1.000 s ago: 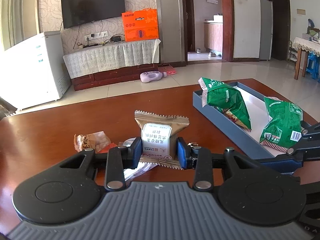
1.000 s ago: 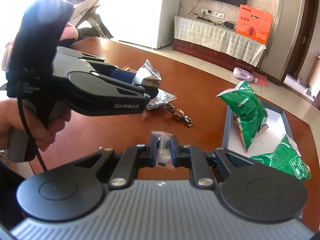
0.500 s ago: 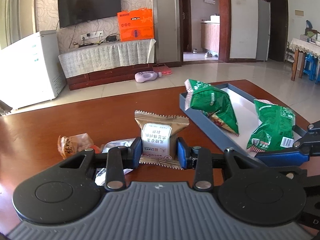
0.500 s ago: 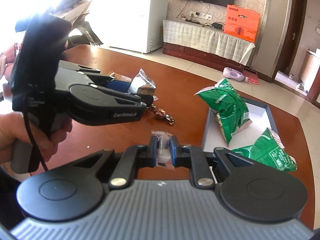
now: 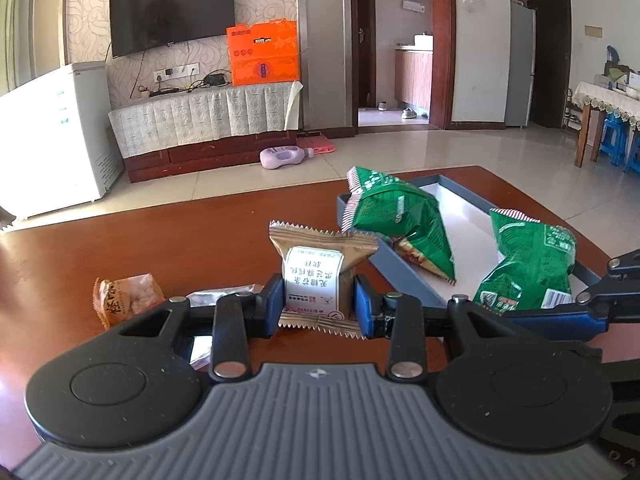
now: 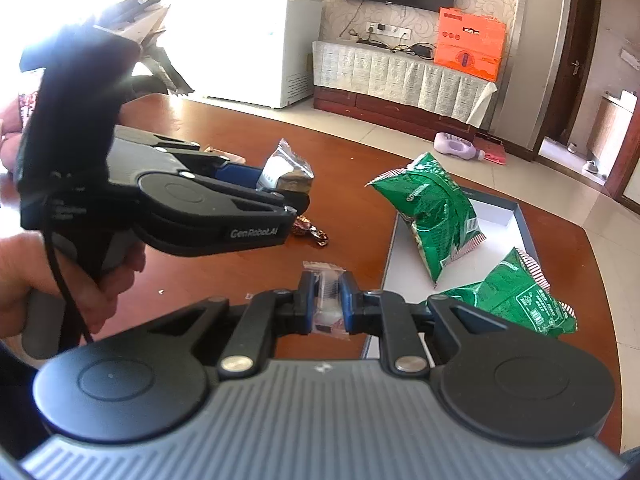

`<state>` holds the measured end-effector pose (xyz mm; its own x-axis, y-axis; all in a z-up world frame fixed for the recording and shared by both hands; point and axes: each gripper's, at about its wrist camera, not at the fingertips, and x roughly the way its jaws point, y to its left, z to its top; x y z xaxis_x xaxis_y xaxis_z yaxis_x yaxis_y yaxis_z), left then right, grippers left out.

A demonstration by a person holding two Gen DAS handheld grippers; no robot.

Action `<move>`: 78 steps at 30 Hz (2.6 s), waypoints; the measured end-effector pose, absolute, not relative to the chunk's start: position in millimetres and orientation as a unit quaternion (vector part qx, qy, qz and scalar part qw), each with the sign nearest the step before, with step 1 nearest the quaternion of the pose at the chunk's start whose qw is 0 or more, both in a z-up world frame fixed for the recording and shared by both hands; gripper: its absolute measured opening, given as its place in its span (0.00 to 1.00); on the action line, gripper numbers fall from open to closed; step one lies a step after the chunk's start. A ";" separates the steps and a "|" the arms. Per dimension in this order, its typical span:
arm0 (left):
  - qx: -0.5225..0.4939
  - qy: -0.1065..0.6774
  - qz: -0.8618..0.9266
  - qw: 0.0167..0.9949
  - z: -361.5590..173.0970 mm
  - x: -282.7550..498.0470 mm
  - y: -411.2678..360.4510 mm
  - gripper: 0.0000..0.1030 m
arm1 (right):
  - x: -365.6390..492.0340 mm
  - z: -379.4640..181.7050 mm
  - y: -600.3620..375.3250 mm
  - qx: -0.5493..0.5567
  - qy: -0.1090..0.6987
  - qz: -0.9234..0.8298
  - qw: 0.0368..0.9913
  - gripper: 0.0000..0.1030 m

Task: Organize snacks
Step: 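Carry the pastry and the clear candy over the box with both tools, then lower the pastry into the box and open the left tool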

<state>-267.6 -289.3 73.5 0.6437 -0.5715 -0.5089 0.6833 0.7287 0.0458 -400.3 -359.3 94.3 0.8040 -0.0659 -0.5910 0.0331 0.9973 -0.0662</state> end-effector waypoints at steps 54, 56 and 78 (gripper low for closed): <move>0.093 0.256 -0.438 0.857 59.5 -234.7 -447.9 0.42 | -391.1 71.7 -422.9 0.025 0.329 -0.139 0.934 0.16; 0.093 0.256 -0.437 0.857 59.4 -233.9 -449.4 0.42 | -391.0 71.0 -422.2 0.025 0.331 -0.140 0.933 0.16; 0.098 0.291 -0.415 0.856 30.7 -219.4 -467.0 0.42 | -380.8 62.3 -421.1 0.031 0.345 -0.159 0.925 0.16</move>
<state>-219.4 -467.0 30.7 0.4853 -0.6544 -0.5799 0.7683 0.6358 -0.0745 -380.8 -421.1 62.3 0.7116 -0.2722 -0.6476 0.3150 0.9476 -0.0522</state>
